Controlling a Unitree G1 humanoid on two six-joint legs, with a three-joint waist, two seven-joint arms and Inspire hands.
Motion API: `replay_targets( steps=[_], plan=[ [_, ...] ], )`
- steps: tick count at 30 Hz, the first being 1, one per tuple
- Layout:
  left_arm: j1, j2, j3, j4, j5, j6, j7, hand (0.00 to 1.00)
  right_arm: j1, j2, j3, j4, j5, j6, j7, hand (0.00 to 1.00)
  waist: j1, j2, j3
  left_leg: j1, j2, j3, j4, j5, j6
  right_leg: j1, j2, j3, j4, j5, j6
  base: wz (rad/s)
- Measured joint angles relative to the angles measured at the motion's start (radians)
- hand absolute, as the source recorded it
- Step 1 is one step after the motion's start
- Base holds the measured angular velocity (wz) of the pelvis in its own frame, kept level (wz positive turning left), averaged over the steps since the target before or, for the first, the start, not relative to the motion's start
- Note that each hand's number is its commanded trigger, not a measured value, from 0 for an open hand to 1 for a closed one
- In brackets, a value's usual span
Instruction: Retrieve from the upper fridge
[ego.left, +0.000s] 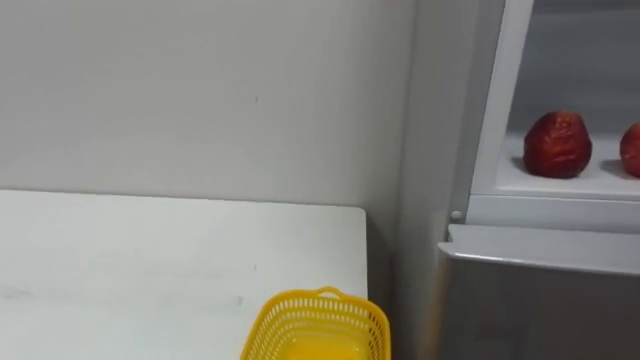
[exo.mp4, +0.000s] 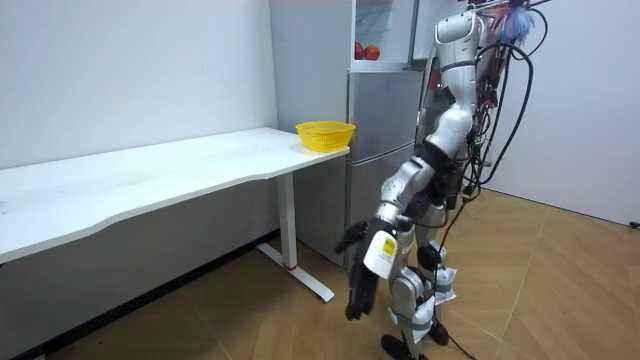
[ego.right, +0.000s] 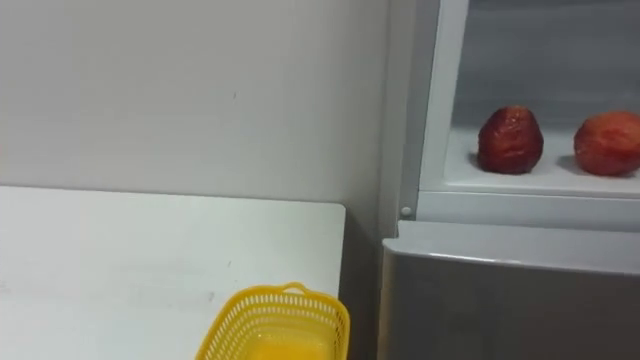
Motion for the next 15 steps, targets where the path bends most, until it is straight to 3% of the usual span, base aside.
replay_targets(
  steps=[2,5,8,12,15],
  plan=[
    [-0.020,0.000,-0.044,0.142,0.121,0.033,-0.078,0.00,0.000,-0.002,0.004,0.000,0.001,0.000,0.006,0.00,-0.005,0.004,0.0032,0.002,0.000,0.004,-0.002,-0.001,0.001,0.000,0.000,0.003,-0.001,0.000,0.000,0.00],
    [-0.020,0.005,-0.107,0.207,0.260,0.075,-0.158,0.00,-0.009,-0.001,0.010,0.009,0.000,0.000,0.009,0.00,-0.031,0.009,0.0054,-0.002,0.000,0.002,-0.001,-0.001,0.001,0.000,0.000,-0.003,-0.002,0.000,0.001,0.05],
    [-0.031,0.006,-0.141,0.214,0.374,0.112,-0.240,0.00,-0.007,-0.002,0.008,0.012,0.000,0.001,0.010,0.00,-0.064,0.010,0.0057,-0.006,0.001,0.006,0.001,-0.001,0.001,0.001,0.002,0.002,-0.001,0.000,0.001,0.03],
    [-0.061,0.005,-0.170,0.234,0.469,0.143,-0.328,0.00,-0.009,-0.003,0.010,0.012,-0.006,0.007,0.028,0.00,-0.074,0.009,0.0056,-0.007,0.006,0.033,-0.002,0.000,0.001,-0.010,0.006,0.026,0.001,0.000,0.000,-0.19],
    [-0.071,0.005,-0.204,0.235,0.552,0.172,-0.377,0.00,-0.008,-0.003,0.010,0.016,-0.007,0.023,0.035,0.00,-0.101,0.008,0.0058,0.005,0.006,0.040,-0.007,0.000,0.001,-0.007,0.006,0.038,0.007,0.000,0.001,-0.14]
  ],
)
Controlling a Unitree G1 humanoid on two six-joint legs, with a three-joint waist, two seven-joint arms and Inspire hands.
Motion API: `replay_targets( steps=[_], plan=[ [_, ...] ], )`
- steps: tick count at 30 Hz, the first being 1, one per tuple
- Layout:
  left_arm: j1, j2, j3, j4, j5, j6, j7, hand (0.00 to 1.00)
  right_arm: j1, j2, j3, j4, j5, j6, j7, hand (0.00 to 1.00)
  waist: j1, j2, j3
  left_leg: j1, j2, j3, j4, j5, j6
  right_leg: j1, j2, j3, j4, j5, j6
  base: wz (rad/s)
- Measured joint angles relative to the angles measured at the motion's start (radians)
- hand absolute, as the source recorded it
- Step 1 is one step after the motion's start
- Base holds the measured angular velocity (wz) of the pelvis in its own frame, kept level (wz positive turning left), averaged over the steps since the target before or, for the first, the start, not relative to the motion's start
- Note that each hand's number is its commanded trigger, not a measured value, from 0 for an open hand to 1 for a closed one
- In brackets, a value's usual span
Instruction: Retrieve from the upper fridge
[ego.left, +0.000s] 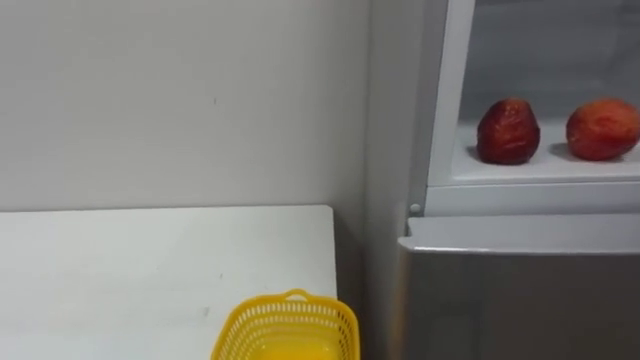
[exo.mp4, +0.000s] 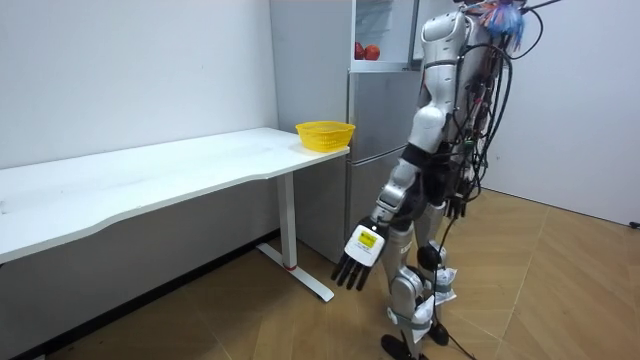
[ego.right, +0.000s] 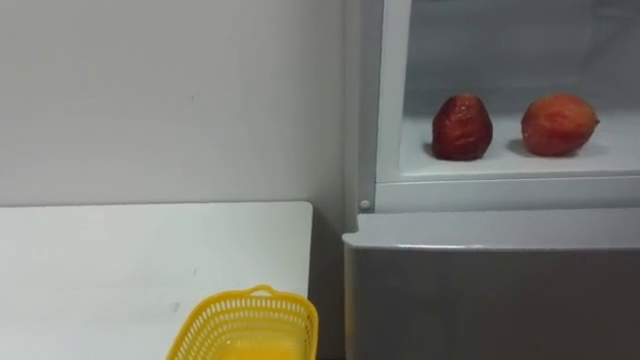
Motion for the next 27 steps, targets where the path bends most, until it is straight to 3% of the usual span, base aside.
replay_targets(
  steps=[4,8,12,17,22,27],
  plan=[
    [-0.023,0.001,-0.039,0.000,0.105,0.026,-0.041,0.00,0.002,0.002,0.004,0.012,0.003,0.005,0.005,0.00,-0.013,-0.006,0.0013,0.016,0.001,0.022,-0.007,0.000,0.000,0.004,0.000,0.018,0.007,-0.001,0.002,-0.13],
    [-0.055,0.007,-0.105,-0.002,0.148,0.028,-0.061,0.00,-0.007,0.006,0.039,0.009,0.002,0.015,0.003,0.00,-0.033,-0.021,0.0089,0.019,0.000,0.021,-0.013,0.000,0.001,-0.006,-0.001,0.022,0.010,-0.005,0.004,0.00],
    [-0.070,0.005,-0.106,-0.002,0.152,0.025,-0.070,0.00,-0.009,0.014,0.039,-0.011,0.008,0.020,-0.005,0.00,-0.035,-0.034,0.0082,0.022,0.001,0.023,-0.015,0.000,0.001,0.001,0.001,0.025,0.009,-0.004,0.003,-0.01],
    [-0.068,0.011,-0.128,-0.002,0.173,0.025,-0.077,0.00,-0.019,0.024,0.040,-0.044,0.019,0.018,-0.028,0.00,-0.034,-0.035,0.0085,0.022,0.002,0.043,-0.014,0.000,0.001,0.000,0.002,0.033,0.008,-0.003,0.004,-0.05],
    [-0.066,0.014,-0.142,-0.002,0.214,0.024,-0.076,0.00,-0.022,0.028,0.042,-0.071,0.049,-0.011,-0.080,0.00,-0.032,-0.032,0.0078,0.023,0.003,0.047,-0.014,0.000,0.001,0.001,0.004,0.042,0.006,0.000,0.006,-0.02],
    [-0.072,0.013,-0.144,-0.002,0.226,-0.009,-0.074,0.00,-0.045,0.028,0.036,-0.083,0.070,-0.060,-0.159,0.00,-0.028,-0.027,0.0076,0.020,0.003,0.049,-0.014,0.000,0.001,-0.003,0.005,0.045,0.001,0.000,0.005,-0.02]
  ],
)
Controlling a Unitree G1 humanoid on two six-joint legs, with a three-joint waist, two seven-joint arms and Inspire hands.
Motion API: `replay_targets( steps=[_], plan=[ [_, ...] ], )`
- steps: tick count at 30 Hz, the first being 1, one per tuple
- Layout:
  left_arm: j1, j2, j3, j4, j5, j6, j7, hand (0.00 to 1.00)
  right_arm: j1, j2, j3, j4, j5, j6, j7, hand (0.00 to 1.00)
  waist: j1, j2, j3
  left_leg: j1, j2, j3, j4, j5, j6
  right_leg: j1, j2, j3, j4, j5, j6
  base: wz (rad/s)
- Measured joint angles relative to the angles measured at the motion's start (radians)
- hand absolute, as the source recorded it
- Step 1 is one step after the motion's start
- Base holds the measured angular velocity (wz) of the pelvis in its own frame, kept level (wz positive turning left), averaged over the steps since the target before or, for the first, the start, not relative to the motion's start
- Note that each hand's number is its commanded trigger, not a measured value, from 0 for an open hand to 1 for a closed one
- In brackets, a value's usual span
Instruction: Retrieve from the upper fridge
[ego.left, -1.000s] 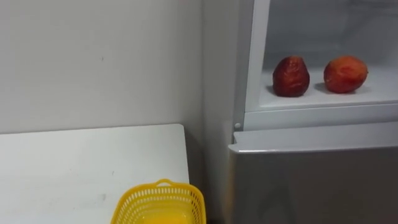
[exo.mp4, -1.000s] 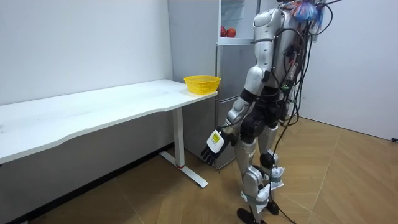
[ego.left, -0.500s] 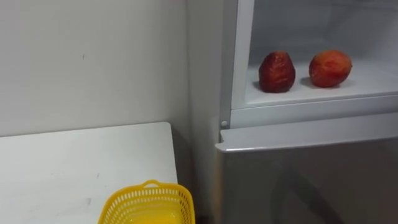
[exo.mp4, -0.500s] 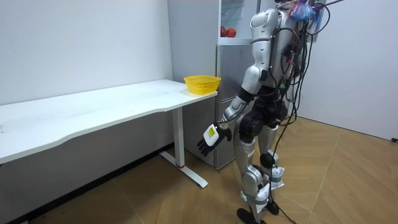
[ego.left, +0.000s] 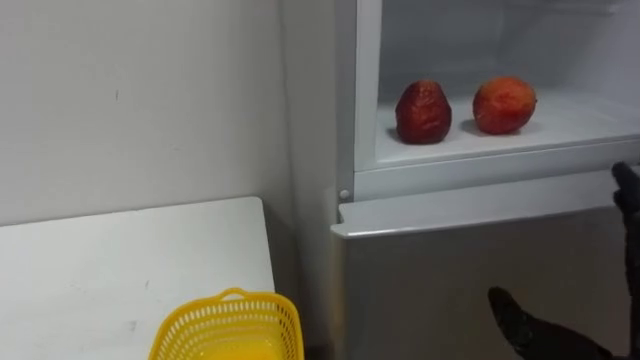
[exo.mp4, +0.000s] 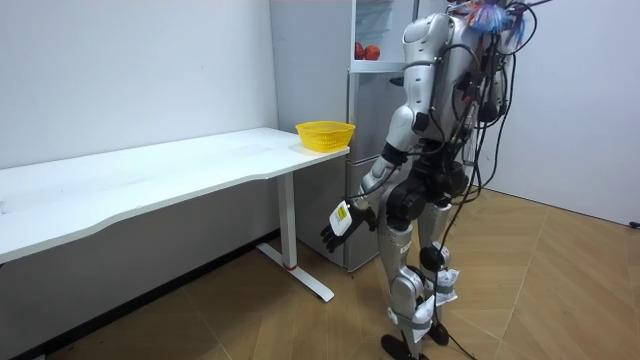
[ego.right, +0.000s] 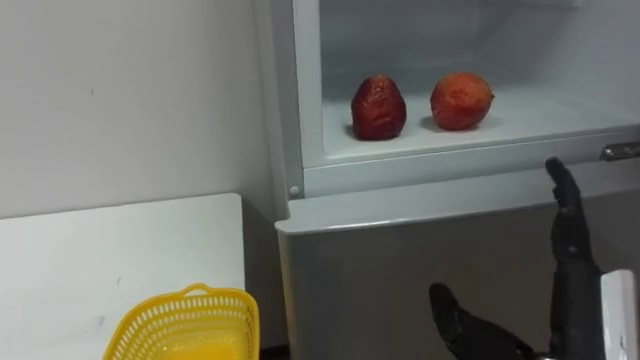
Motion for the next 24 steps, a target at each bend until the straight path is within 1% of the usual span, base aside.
replay_targets(
  steps=[2,3,4,6,8,10,12,14,16,17,19,20,24],
  plan=[
    [-0.009,0.003,-0.027,0.020,0.001,0.001,0.006,0.00,-0.008,-0.017,0.026,0.000,-0.005,-0.005,-0.022,0.00,0.001,-0.004,0.0027,0.003,0.000,0.001,-0.001,0.000,0.000,0.011,0.000,-0.002,-0.001,0.001,-0.001,0.00],
    [-0.012,0.003,-0.030,0.020,0.001,0.001,0.008,0.00,-0.008,-0.022,0.033,0.000,-0.005,-0.008,-0.028,0.00,0.003,-0.005,0.0030,0.003,0.000,0.001,-0.002,0.000,0.000,0.011,0.000,-0.002,-0.001,0.001,-0.001,0.00],
    [-0.016,0.004,-0.034,0.022,0.001,0.001,0.011,0.00,-0.014,-0.025,0.046,-0.001,-0.005,-0.011,-0.033,0.00,0.006,-0.011,0.0063,0.002,0.000,0.000,-0.003,0.000,0.000,0.010,0.000,-0.003,0.000,0.001,-0.001,0.00],
    [-0.024,0.008,-0.043,0.034,0.001,0.003,0.011,0.00,-0.030,-0.026,0.057,-0.003,-0.006,-0.011,-0.044,0.00,0.012,-0.009,0.0058,-0.001,0.000,-0.002,-0.010,0.000,0.000,0.010,-0.001,-0.009,-0.002,0.001,0.000,0.00],
    [-0.034,0.009,-0.046,0.035,0.002,0.011,0.010,0.00,-0.062,-0.028,0.058,-0.003,0.008,-0.010,-0.059,0.00,0.029,-0.016,0.0082,0.000,0.000,-0.001,-0.011,0.000,0.000,0.010,-0.001,-0.010,-0.003,0.001,-0.001,0.00],
    [-0.036,0.010,-0.046,0.028,0.004,0.016,0.006,0.00,-0.100,-0.033,0.058,-0.002,0.003,-0.010,-0.069,0.00,0.034,-0.020,0.0081,0.000,0.000,-0.003,-0.007,0.000,-0.001,0.010,0.000,-0.016,-0.004,0.001,-0.001,0.03],
    [-0.037,0.017,-0.046,0.025,0.004,0.028,-0.005,0.00,-0.137,-0.054,0.059,-0.001,-0.001,-0.010,-0.079,0.00,0.041,-0.026,0.0069,0.000,0.000,-0.005,-0.006,0.000,-0.001,0.013,0.000,-0.023,-0.006,0.001,-0.001,0.08],
    [-0.036,0.028,-0.048,0.025,0.002,0.034,-0.007,0.00,-0.184,-0.085,0.055,0.011,0.005,-0.006,-0.085,0.00,0.046,-0.040,0.0048,-0.001,0.000,-0.009,0.001,0.001,-0.001,0.015,0.000,-0.033,-0.013,0.002,-0.001,0.07],
    [-0.036,0.035,-0.048,0.026,0.002,0.049,-0.007,0.00,-0.215,-0.097,0.055,0.024,0.010,-0.006,-0.084,0.00,0.048,-0.048,0.0035,-0.002,0.000,-0.016,0.002,0.001,-0.001,0.021,-0.001,-0.047,-0.017,0.003,-0.001,0.12],
    [-0.035,0.035,-0.048,0.027,0.002,0.054,-0.007,0.00,-0.234,-0.101,0.054,0.041,0.008,-0.005,-0.083,0.00,0.048,-0.050,0.0046,0.001,-0.001,-0.026,0.002,0.001,-0.001,0.028,-0.002,-0.053,-0.020,0.003,-0.001,0.15],
    [-0.035,0.035,-0.049,0.026,0.004,0.061,-0.007,0.00,-0.262,-0.102,0.051,0.061,0.006,0.005,-0.081,0.00,0.048,-0.052,0.0048,0.000,-0.001,-0.032,0.002,0.001,-0.001,0.033,-0.002,-0.058,-0.020,0.003,-0.001,0.11],
    [-0.036,0.035,-0.049,0.026,0.004,0.065,-0.007,0.00,-0.284,-0.102,0.050,0.076,0.006,0.008,-0.077,0.00,0.048,-0.053,0.0059,-0.001,-0.001,-0.033,0.002,0.001,-0.001,0.033,-0.003,-0.060,-0.021,0.003,-0.001,0.07],
    [-0.035,0.035,-0.047,0.027,0.005,0.075,-0.013,0.00,-0.323,-0.103,0.040,0.121,0.010,0.011,-0.070,0.00,0.048,-0.056,0.0086,-0.005,-0.001,-0.044,0.004,0.001,-0.001,0.035,-0.010,-0.078,-0.020,0.003,-0.001,0.09]
  ],
)
